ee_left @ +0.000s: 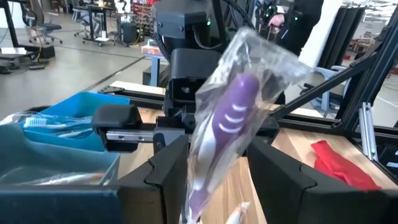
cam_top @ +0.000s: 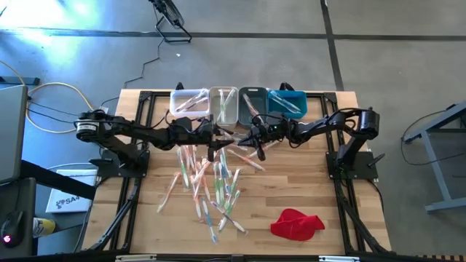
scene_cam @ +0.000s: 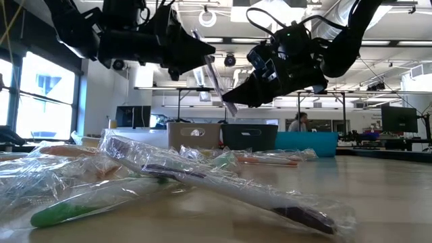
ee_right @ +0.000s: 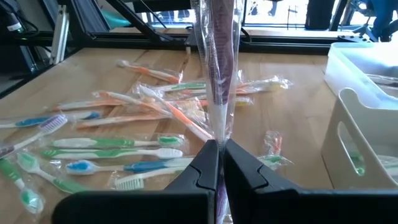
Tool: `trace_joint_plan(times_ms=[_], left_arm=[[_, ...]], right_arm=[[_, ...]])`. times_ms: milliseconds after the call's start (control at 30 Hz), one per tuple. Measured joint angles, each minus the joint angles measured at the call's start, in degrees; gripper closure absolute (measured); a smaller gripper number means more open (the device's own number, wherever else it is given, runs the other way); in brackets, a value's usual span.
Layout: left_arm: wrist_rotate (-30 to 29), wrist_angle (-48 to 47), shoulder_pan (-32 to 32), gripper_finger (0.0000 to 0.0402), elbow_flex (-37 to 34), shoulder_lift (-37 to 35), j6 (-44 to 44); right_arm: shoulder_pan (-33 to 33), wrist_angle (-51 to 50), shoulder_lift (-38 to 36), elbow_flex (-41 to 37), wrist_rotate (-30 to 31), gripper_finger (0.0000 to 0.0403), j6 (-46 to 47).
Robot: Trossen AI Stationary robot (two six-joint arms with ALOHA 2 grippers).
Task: Pick & Place Toothbrushes
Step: Put the purple toothbrush into the transparent bin
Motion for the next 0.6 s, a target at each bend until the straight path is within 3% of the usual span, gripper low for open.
trace_joint_plan(times_ms=[333, 600], left_arm=[[0.0, -1.8, 0.0, 0.025, 0.0, 0.0, -1.3], [-0.1, -1.8, 0.0, 0.0323, 0.0, 0.0, -2.2]], right_arm=[[0.0, 0.1, 0.0, 0.0, -0.5, 0.0398, 0.0], [0.0, 0.2, 0.0, 0.0, -0.7, 0.0398, -0.1]])
